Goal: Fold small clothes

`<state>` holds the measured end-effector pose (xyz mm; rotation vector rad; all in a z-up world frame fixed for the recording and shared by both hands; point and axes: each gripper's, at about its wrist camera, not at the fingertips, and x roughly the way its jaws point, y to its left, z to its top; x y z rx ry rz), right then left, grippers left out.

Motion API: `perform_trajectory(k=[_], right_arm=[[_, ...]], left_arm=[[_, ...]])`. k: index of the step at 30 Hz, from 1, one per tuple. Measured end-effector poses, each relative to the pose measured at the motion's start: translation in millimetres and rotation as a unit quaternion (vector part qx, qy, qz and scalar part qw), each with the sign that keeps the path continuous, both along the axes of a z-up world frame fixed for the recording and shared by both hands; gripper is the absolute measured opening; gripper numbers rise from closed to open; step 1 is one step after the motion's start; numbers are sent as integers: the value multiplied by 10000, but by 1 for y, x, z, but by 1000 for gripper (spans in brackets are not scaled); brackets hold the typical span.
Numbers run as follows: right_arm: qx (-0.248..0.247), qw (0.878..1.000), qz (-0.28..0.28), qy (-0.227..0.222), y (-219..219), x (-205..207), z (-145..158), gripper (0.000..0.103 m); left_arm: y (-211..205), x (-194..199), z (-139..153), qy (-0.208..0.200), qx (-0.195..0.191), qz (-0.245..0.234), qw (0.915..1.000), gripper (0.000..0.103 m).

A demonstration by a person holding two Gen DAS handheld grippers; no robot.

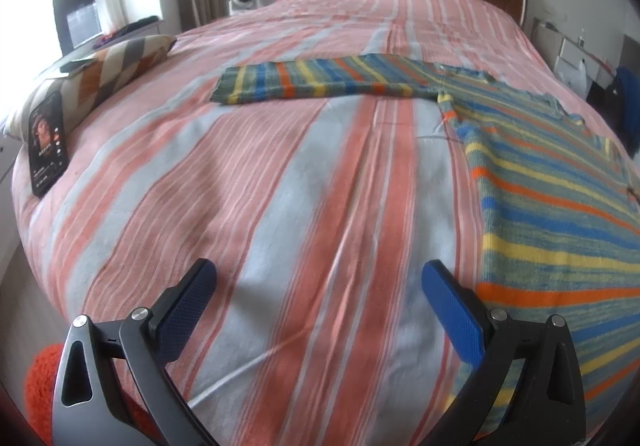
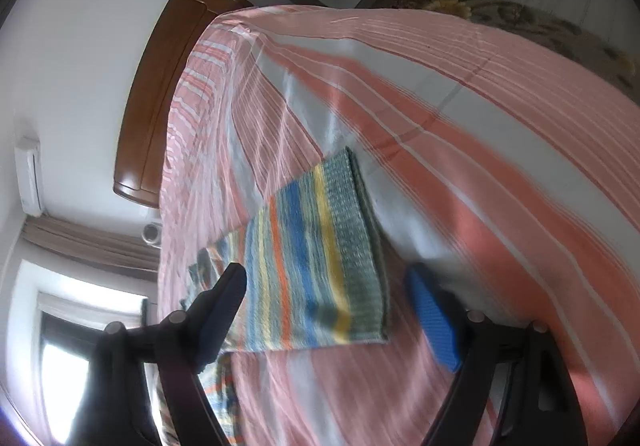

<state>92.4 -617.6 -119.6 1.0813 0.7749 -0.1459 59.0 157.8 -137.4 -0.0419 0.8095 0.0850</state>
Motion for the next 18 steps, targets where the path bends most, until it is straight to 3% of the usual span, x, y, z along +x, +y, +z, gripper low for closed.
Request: perform_trajectory(k=[3,8,13,18], right_arm=[[1,10000,75,-5,-5,6,-3,80],[-111,9999,36,75,-4,3,-8,62],[189,9995,-228,126,-15,9,-15,59],[-268,9984,-37,499,-4,25,-11,53]], left_arm=[[0,0,0,6,-9,7,10000,102],[4,1,-2,43,-124,80,9999,102],[4,1,-3,48,-119,81,9999,102],[4,1,-4,68,-139,95,9998,102]])
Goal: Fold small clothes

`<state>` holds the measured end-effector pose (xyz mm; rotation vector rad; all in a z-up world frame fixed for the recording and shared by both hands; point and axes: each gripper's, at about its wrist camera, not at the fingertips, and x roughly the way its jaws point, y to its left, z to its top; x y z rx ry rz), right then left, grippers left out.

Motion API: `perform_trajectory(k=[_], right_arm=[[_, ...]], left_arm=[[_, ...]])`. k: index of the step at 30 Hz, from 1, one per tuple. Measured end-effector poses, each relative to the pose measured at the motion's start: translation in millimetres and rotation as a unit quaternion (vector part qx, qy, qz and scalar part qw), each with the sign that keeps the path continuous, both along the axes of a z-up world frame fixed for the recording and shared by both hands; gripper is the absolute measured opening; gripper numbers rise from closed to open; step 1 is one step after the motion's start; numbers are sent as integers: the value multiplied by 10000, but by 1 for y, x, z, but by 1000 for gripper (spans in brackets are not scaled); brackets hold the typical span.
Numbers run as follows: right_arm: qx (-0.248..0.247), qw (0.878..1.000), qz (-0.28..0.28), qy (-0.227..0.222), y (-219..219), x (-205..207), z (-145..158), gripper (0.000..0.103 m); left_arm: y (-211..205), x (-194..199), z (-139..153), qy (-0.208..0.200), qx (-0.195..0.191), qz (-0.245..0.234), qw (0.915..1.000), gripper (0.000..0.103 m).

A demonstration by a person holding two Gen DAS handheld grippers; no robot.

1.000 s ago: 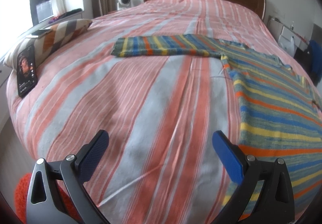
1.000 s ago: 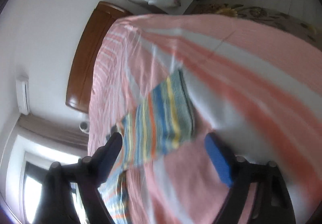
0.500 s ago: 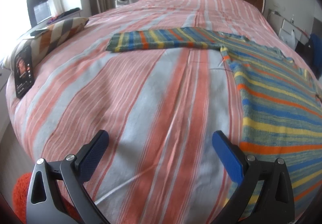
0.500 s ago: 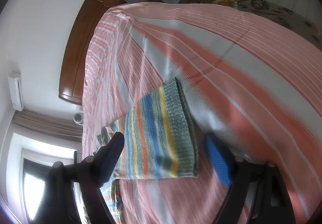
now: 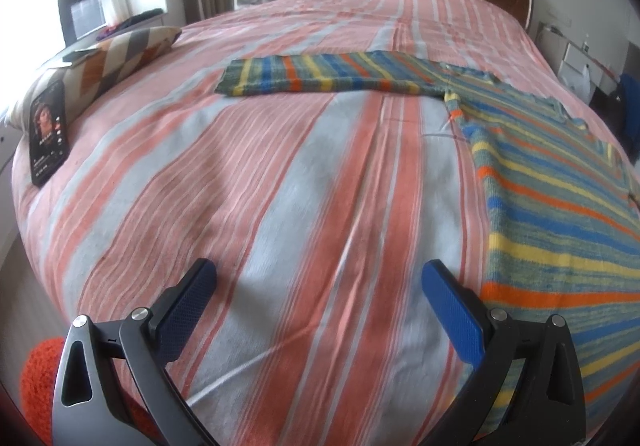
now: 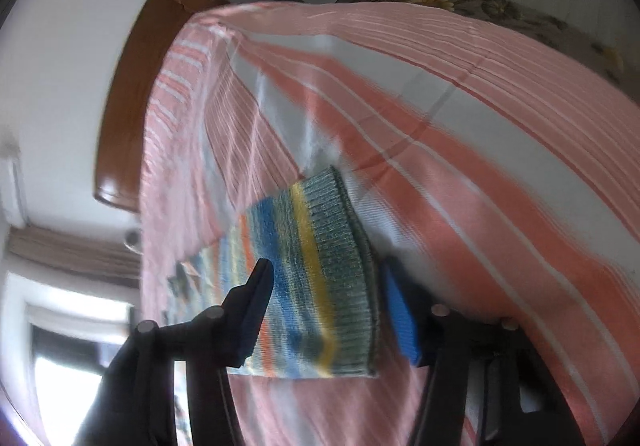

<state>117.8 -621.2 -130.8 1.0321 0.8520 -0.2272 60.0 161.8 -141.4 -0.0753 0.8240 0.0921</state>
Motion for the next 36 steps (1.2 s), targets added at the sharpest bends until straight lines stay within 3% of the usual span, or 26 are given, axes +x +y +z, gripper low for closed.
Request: perform_trajectory(k=[1,2,4,7,10,13,17,21,23,24,25,26,30,33,36], right_arm=[[-204,9996,125,156,4,6,2,38],[-534,9973,286,422,9,12,5,15],[-929,9915,467,788,13,20,9,9],[-1181,9889,429,797,21,21,28,6],[-1325,9899,483,148,46,23,72,6],[-1369,9849,975,-428,89,36,117,6],[-1227,9630,2075,-1206,183,74,172,6],[-1259,9264,3144,-1644,294,116,185,7],[-1167,9163,3405,-1754,334,132,172,13],[-983,9152,3492,-1755,348,139,160,37],[-733,9160,3593,-1627,359,149,147,69],[-451,9191,3614,-1504,367,157,132,74],[86,9292,3396,-1455,358,153,102,74],[-189,9357,3278,-1290,332,137,95,73],[-919,9363,3243,-991,302,102,85,74]], left_arm=[[0,0,-1,9,7,0,10000,102],[0,1,-1,14,14,1,10000,102],[1,1,0,18,10,4,10000,102],[2,1,-1,29,-62,4,10000,103],[4,2,-1,49,-130,-4,9999,103],[3,4,-1,43,-196,-47,9998,103],[2,6,2,-18,-236,-153,9996,103],[3,3,5,-57,-266,-182,9995,102],[5,3,4,-24,-295,-171,9994,102],[6,4,3,9,-297,-158,9994,102],[7,3,2,17,-285,-143,9995,102],[7,3,2,16,-275,-141,9995,102],[7,4,2,27,-319,-148,9994,102],[6,4,1,53,-293,-134,9995,103],[3,4,1,67,-248,-160,9995,103]])
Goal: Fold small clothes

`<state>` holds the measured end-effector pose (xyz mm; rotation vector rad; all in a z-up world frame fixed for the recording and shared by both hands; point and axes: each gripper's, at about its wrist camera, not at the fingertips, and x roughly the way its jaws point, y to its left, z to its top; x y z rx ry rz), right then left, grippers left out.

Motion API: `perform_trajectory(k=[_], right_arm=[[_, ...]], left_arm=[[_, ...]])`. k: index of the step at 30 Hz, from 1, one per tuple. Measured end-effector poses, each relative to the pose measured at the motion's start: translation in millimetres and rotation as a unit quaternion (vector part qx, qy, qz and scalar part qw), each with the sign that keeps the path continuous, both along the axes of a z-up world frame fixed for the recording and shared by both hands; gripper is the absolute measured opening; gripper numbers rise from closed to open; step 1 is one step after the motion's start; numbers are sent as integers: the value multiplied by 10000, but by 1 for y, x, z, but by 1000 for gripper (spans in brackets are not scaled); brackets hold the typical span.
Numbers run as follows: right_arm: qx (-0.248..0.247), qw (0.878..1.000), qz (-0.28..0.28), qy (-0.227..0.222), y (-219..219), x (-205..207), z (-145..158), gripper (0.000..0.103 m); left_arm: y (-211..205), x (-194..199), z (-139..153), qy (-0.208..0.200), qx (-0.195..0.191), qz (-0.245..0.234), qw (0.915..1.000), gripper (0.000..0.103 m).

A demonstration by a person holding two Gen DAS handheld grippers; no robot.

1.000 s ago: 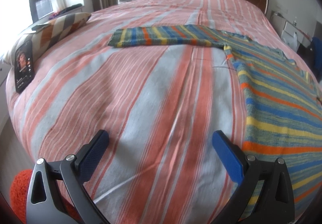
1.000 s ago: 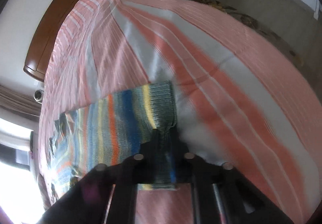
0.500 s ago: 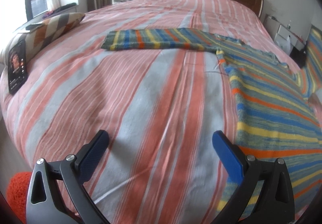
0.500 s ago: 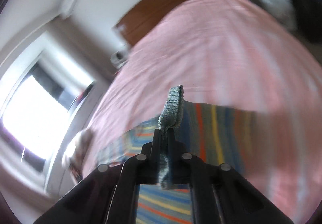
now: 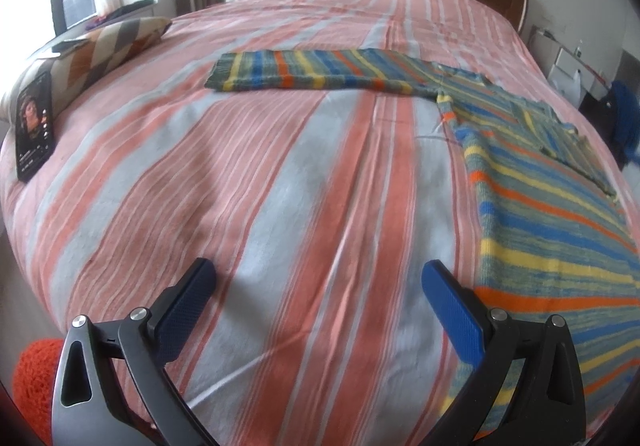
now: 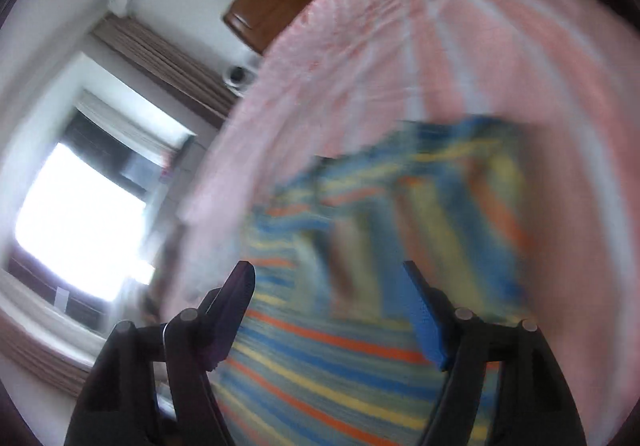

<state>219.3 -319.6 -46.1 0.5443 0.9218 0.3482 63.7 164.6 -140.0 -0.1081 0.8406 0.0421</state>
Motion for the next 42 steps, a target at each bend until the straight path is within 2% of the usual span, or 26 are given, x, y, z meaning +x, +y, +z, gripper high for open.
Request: perform_trajectory(k=[1,3,5,7,12,16,18,21,23,30,34,42], right_arm=[[-388,9992,-49,15,-13,-20,-6,74],[-846,9963,-111,48,-27,-47,-14,74],[-1441,9894,-183,6,-38,-89,-26,74],[-1873,9819,-239,-152,-46,-125,-32,74],[-2630,9607,-595,-664,-40,-173,-52,74],[-2593,9572,-1109,-643,-45,-190,-72,74],[-2590,9565,-1132,-718,-44,-190,-66,74],[-3002,9391,-1216,-1146,-39,-196,-50,74],[-3102,9338,-1307,-1215,-40,-199,-48,74],[-3010,9433,-1173,-764,-40,-195,-72,75],[-2965,9447,-1222,-682,-42,-191,-82,83],[-2967,9442,-1276,-647,-45,-191,-86,86]], left_arm=[[-1,-1,0,1,-3,-14,10000,103],[-2,-1,0,-2,0,-21,10000,103],[-2,-1,0,-2,26,-13,10000,103],[-4,-2,0,-20,83,-11,10000,103],[-8,-5,0,-55,210,-23,9998,103],[-8,-10,1,-9,202,-26,9998,103],[-7,-12,3,-19,174,-41,9998,103],[-8,-10,4,-87,153,-48,9998,103],[-10,-8,5,-132,164,-62,9998,102],[-13,-6,4,-94,158,-189,9997,102],[-10,-4,3,-63,121,-107,9998,102],[-10,-2,1,8,170,-68,9998,103]])
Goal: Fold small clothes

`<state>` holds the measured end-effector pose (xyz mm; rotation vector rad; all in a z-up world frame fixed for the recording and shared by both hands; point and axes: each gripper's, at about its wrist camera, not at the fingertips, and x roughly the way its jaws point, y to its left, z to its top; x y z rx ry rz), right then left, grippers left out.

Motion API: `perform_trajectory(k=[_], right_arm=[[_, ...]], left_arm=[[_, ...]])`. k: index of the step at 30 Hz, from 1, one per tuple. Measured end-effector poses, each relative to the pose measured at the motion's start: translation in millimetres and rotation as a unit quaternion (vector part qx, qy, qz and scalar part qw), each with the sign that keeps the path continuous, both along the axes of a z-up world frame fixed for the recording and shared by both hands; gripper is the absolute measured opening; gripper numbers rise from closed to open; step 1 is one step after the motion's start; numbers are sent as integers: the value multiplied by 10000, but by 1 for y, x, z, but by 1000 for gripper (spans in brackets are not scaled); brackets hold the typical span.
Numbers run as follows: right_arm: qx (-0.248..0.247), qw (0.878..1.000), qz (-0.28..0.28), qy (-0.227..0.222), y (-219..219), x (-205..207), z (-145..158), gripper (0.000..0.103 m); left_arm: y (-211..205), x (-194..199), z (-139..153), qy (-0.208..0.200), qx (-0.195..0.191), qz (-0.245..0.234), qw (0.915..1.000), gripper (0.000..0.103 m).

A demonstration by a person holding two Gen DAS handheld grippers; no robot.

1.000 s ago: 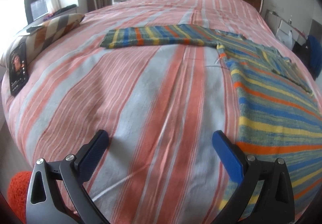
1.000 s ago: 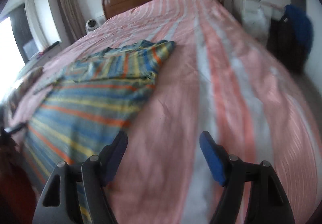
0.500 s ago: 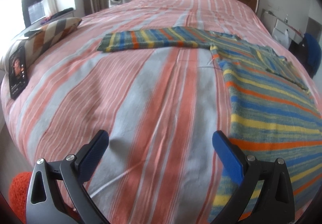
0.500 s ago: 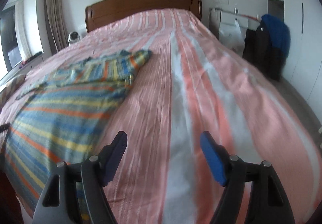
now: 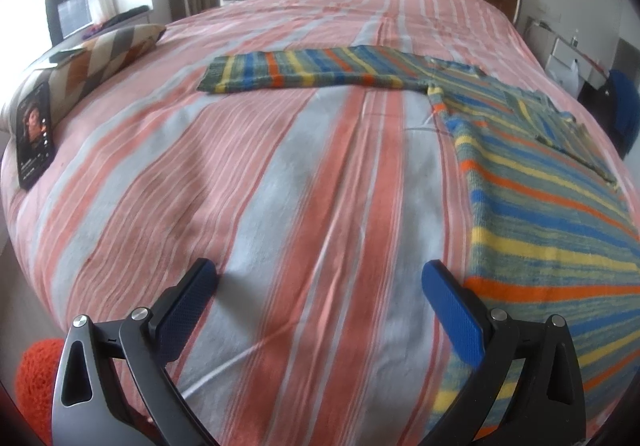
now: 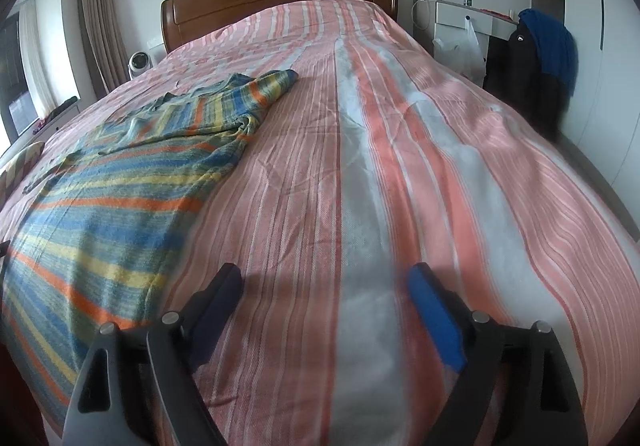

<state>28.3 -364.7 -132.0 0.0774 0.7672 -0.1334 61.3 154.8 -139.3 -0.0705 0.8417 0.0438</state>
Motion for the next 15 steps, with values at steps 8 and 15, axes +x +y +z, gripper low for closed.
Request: perform_trajectory(k=[8,15], right_arm=[[-45,10000,-14,5,1,0,-1,89],[-48,10000,-12,6,1,-1,-1,89]], left_arm=[[-2,0,-1,16,39,2,10000,103],[-2,0,-2,25,52,0,10000,102]])
